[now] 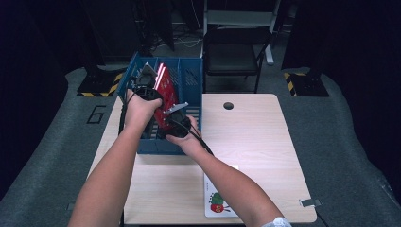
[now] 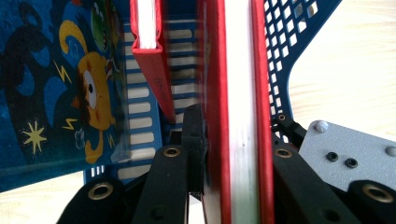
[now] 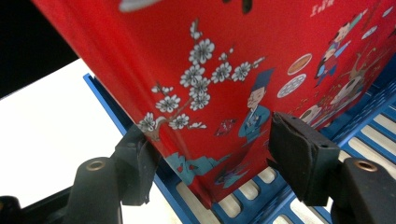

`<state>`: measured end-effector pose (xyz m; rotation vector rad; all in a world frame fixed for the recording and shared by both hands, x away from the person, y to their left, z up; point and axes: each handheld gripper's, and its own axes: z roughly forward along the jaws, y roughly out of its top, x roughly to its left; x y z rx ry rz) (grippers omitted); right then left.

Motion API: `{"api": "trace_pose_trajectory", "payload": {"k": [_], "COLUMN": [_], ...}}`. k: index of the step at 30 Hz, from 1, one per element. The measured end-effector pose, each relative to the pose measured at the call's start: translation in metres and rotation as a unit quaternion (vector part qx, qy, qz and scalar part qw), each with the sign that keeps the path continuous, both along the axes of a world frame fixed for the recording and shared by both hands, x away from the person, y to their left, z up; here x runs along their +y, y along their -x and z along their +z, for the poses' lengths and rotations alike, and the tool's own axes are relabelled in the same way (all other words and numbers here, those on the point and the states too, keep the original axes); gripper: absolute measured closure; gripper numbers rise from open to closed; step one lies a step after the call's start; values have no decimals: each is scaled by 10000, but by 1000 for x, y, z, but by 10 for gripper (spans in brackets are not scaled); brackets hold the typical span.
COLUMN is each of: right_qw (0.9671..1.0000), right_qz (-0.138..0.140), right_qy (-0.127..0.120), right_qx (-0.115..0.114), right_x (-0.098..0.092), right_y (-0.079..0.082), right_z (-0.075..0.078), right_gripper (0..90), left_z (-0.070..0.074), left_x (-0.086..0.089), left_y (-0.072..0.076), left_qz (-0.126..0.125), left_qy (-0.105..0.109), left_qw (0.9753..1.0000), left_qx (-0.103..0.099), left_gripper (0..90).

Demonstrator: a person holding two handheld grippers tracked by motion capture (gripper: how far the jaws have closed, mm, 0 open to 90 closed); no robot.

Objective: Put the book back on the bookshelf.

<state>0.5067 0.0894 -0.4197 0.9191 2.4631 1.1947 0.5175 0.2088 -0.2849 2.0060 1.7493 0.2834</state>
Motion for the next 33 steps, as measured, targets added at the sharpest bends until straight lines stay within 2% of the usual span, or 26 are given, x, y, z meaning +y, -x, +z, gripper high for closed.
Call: {"api": "trace_pose_trajectory", "payload": {"k": [1,3,7,8,10,11,12,15,16,18,19,20,21,22,24,25,27,31,32,33], "right_qw": [10000,9994,9995,9999,10000,9999,9994,9998,9995,9998,9998,9998,9992,9988,9987,9998,9996,9994,9982,9983], "right_qz": [0,-151,-107,-8,-95,-37,-150,-93,-148,-76,-63,-138,-298,-206,-207,-46,-97,-75,-232,-220], "right_qy": [0,48,72,93,-26,63,85,114,78,122,137,51,0,110,113,86,102,151,116,135], "right_qx": [0,313,282,56,11,130,316,165,271,114,144,140,251,421,457,158,258,286,547,531], "right_x": [0,3,4,3,4,3,3,2,2,0,-1,0,1,0,-1,-2,-1,-2,0,-1], "right_y": [0,3,1,-3,-4,-3,-1,-3,-2,-5,-4,-4,-2,-1,-1,-6,-5,-6,-2,-2], "right_z": [0,1,-1,-2,-4,-3,-1,-3,-4,-7,-9,-11,-11,-11,-13,-16,-16,-17,-16,-17], "right_gripper": [346,346,345,345,346,346,346,346,346,346,345,345,345,345,345,345,345,345,345,345], "left_z": [0,-2,-3,-4,-4,-4,-4,-8,-9,-12,-14,-15,-16,-17,-19,-19,-20,-22,-22,-23], "left_x": [0,0,0,0,0,0,0,1,1,0,0,-1,-1,-2,-2,-3,-3,-5,-5,-6], "left_y": [0,0,-1,-1,-1,-1,-1,-1,-1,-1,-2,-2,-2,-2,-4,-4,-5,-6,-6,-6], "left_qz": [0,20,15,20,14,17,11,37,43,59,46,41,31,40,39,40,12,-12,-16,-20], "left_qy": [0,-50,-43,-63,-67,-59,-23,9,19,43,43,35,39,39,24,14,-15,-57,-66,-75], "left_qw": [10000,10000,10000,10000,10000,10000,10000,10000,10000,10000,10000,10000,10000,10000,10000,9999,9999,9999,9999,9999], "left_qx": [0,-5,26,10,12,0,5,-12,-5,18,30,32,45,50,76,94,107,145,140,137], "left_gripper": [773,774,776,776,776,777,777,779,781,781,781,781,781,781,781,780,780,780,779,779]}}
